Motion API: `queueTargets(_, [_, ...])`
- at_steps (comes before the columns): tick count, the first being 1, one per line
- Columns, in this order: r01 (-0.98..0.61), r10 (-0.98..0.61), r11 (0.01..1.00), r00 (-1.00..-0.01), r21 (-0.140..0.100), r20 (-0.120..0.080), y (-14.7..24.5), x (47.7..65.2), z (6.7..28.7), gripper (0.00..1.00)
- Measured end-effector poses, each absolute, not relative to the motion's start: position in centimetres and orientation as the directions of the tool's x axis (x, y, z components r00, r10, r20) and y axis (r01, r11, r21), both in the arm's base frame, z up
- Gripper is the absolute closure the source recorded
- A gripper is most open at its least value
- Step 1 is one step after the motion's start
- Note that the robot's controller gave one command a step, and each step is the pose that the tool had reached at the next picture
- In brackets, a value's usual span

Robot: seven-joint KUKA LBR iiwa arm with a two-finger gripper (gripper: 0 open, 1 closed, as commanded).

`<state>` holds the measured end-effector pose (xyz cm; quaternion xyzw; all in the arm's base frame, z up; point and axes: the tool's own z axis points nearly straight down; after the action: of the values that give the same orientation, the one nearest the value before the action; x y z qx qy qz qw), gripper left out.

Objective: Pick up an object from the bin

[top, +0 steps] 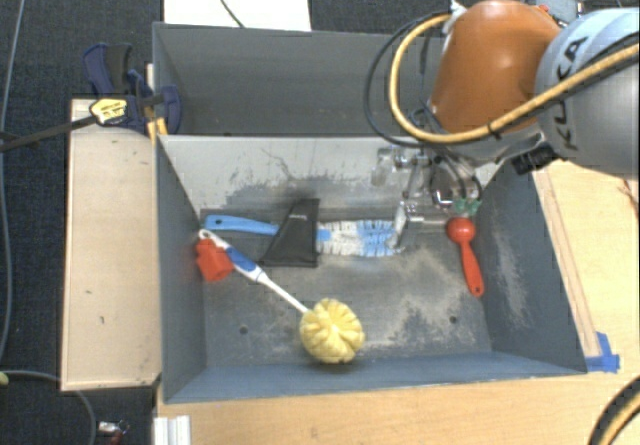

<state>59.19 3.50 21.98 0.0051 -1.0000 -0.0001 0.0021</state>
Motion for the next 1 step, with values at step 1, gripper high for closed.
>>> queueTargets(1, [-0.008,-0.008,1.000,-1.000,0.001,-0.007,3.47,59.39,22.26,0.00])
